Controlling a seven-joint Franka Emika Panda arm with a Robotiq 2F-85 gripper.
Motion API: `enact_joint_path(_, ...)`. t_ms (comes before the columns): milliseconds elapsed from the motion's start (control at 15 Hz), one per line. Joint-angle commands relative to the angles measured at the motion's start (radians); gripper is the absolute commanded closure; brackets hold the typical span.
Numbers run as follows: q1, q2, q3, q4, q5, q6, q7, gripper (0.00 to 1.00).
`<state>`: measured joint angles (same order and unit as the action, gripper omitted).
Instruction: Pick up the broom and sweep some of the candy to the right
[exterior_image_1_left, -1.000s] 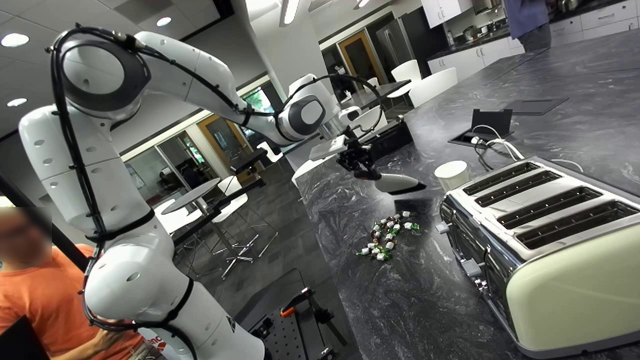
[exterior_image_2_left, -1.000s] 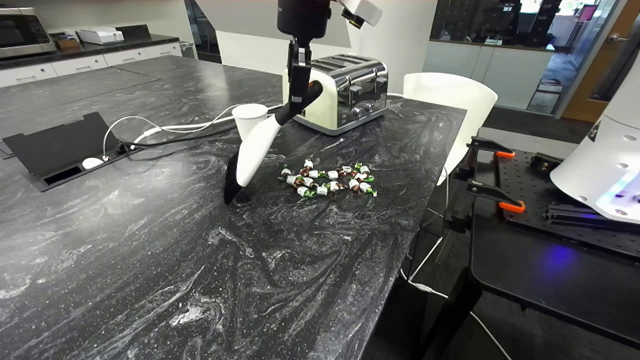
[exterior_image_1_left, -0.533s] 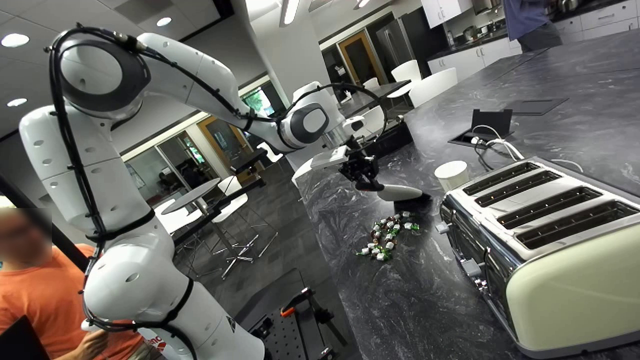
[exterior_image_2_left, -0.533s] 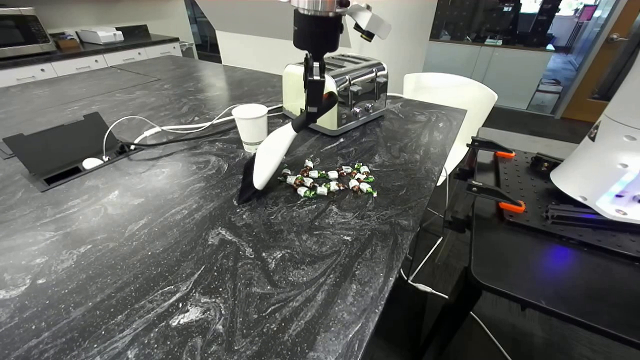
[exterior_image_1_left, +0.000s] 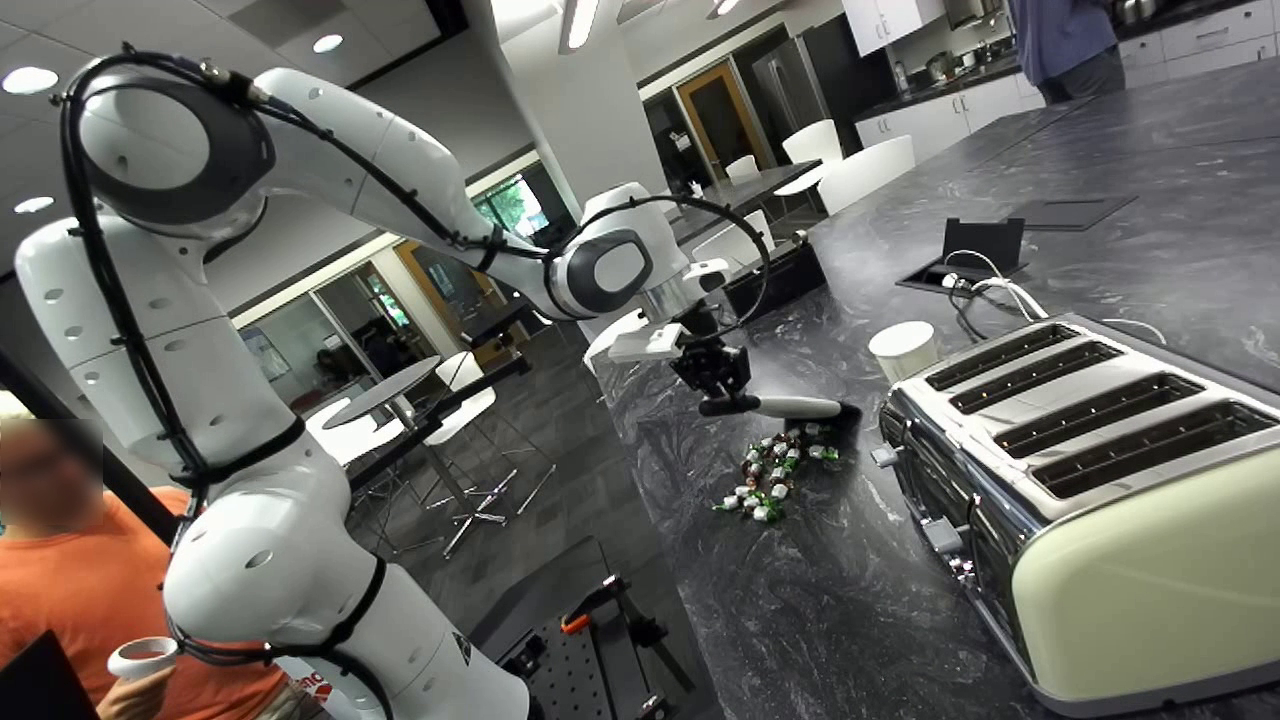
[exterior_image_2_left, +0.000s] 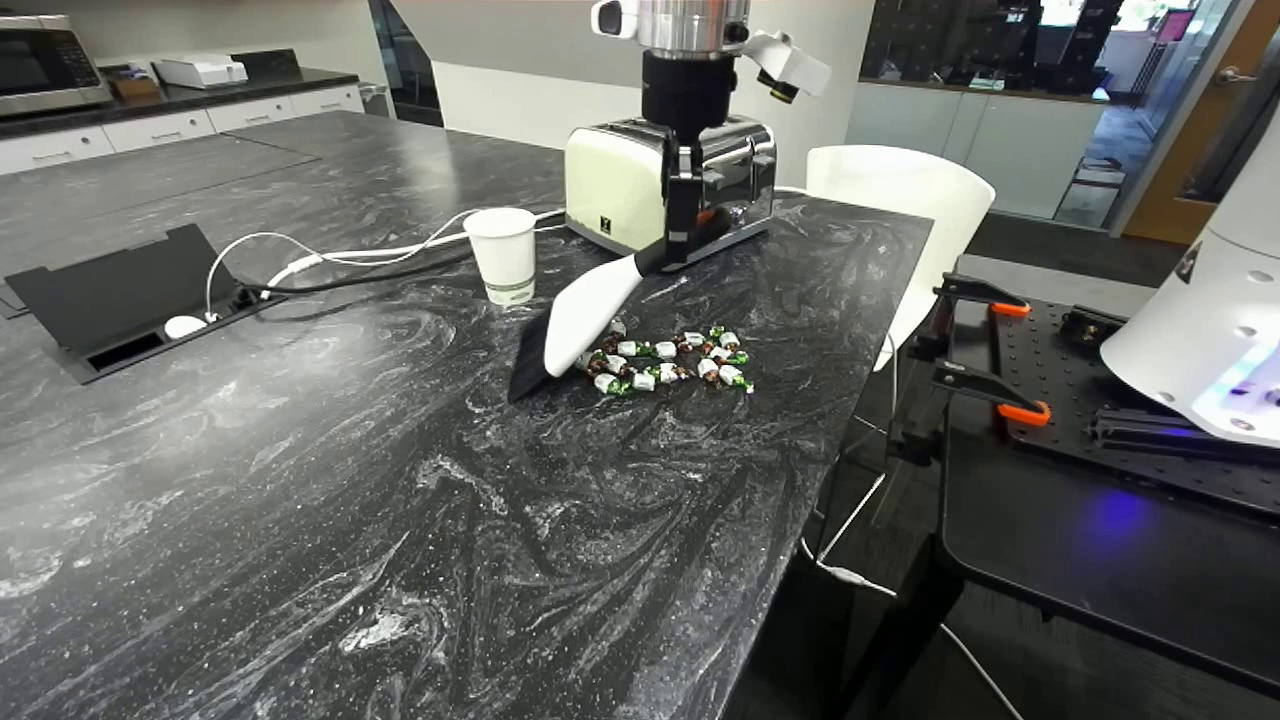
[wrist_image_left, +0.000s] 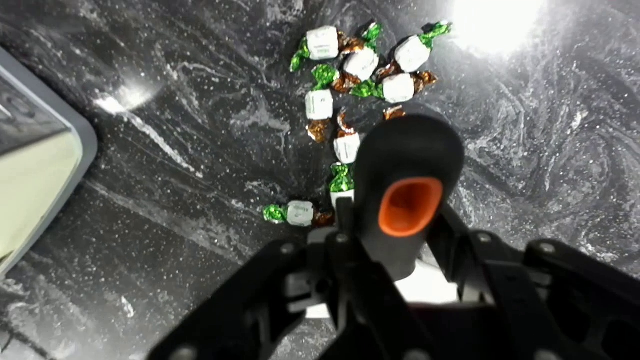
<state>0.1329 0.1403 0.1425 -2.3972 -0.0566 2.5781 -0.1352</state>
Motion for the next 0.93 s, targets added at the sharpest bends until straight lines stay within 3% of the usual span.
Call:
enact_joint_path(0,-0.019,-0.116,0.012,-0.112,0.094,-0.006,-0.049,0.86)
enact_joint_path(200,-0.016,-0.176,0.002,-0.17,0.139,-0.026,-0.072,0.86)
enact_joint_path(867,-0.018,-0.303,-0.047,-0.317,0.099,-0.062,-0.04,0.86)
